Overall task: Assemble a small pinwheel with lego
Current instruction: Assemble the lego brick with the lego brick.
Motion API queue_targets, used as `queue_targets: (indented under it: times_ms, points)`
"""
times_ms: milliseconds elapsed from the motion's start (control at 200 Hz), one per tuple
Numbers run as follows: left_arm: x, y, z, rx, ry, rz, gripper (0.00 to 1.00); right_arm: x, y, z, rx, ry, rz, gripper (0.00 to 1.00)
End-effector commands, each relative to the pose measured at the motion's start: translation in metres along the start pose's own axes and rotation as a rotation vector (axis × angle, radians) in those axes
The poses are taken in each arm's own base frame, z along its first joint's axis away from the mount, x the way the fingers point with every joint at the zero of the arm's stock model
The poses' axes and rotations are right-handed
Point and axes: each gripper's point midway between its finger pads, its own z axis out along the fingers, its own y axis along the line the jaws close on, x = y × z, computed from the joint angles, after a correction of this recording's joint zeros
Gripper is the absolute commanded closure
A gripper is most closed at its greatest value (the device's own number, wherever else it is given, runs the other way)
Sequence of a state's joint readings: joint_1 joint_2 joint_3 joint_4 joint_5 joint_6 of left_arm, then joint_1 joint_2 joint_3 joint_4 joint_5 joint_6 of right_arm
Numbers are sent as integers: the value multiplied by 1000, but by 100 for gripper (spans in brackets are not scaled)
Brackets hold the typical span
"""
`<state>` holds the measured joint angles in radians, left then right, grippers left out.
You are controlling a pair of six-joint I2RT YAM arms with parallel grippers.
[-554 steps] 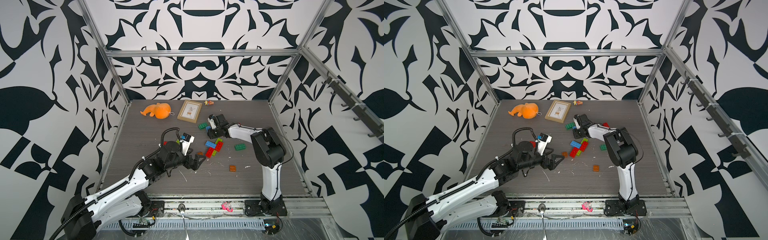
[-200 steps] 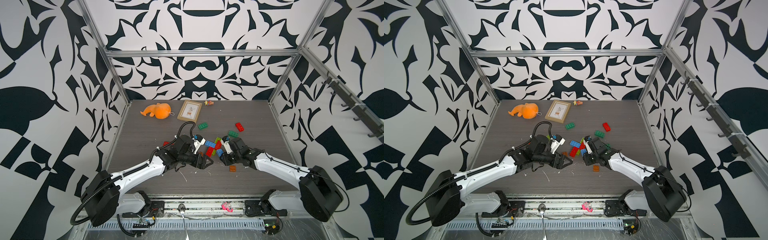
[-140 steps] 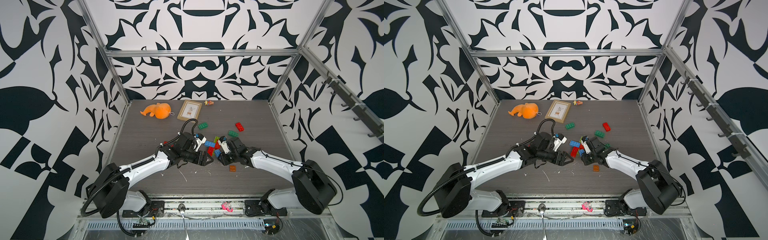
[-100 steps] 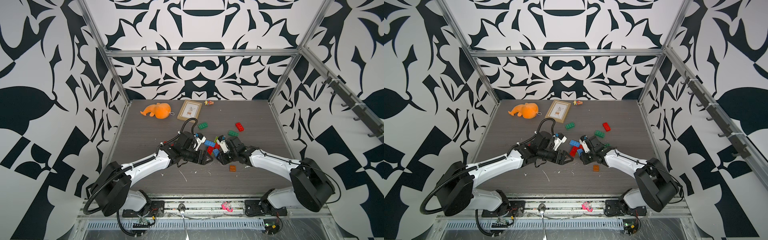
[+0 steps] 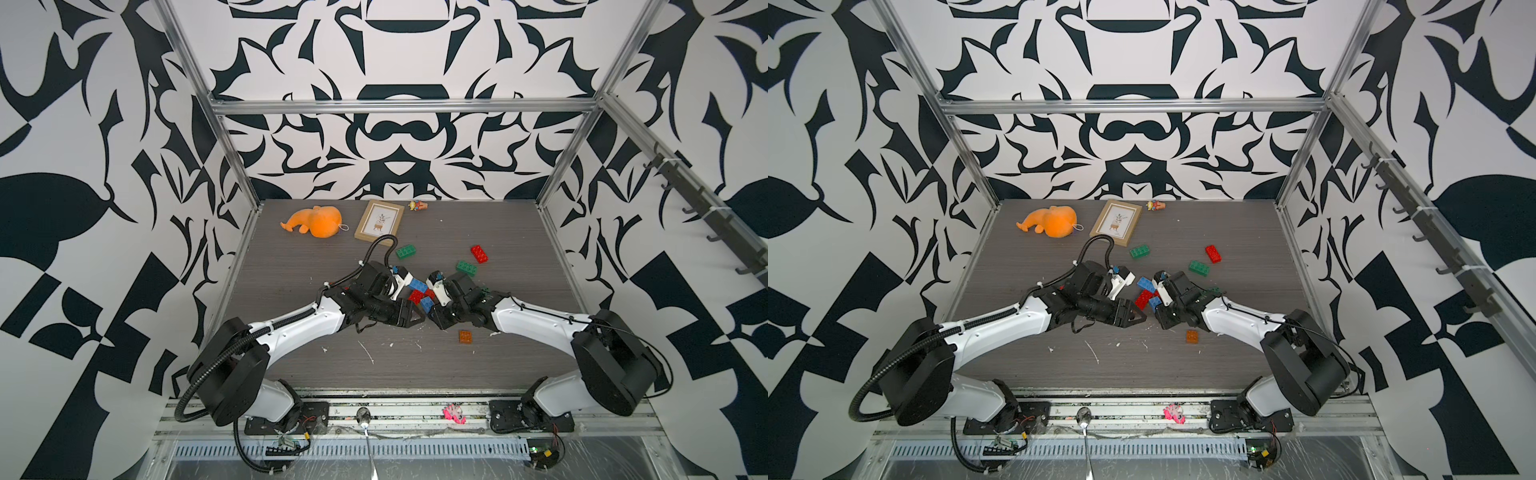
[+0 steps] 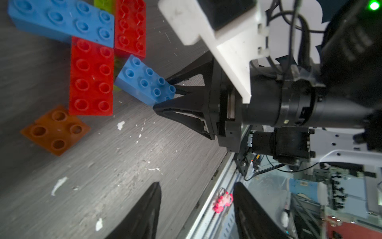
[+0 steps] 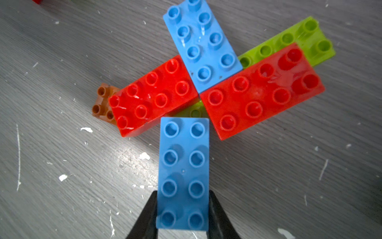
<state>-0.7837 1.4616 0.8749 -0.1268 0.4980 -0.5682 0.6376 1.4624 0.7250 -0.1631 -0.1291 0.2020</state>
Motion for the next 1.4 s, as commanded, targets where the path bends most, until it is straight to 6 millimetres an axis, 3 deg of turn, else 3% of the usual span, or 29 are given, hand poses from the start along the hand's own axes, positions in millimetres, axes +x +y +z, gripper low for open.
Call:
queue_targets:
  times_ms: [0,400,615,885,1395]
  points:
    - [-6,-1,1,1,18,-27,47,-25,3,-7,19,-58,-53,90]
    - [-16,12,11,-19,46,-77,56,-26,1,5,33,-21,-75,90]
    - [-26,27,20,-63,51,-108,70,-27,-1,5,53,-17,-79,90]
    - [-52,47,37,-96,26,-167,86,-25,-2,10,65,11,-83,91]
    - [-67,68,62,-141,65,-173,90,-22,-7,13,87,23,-48,92]
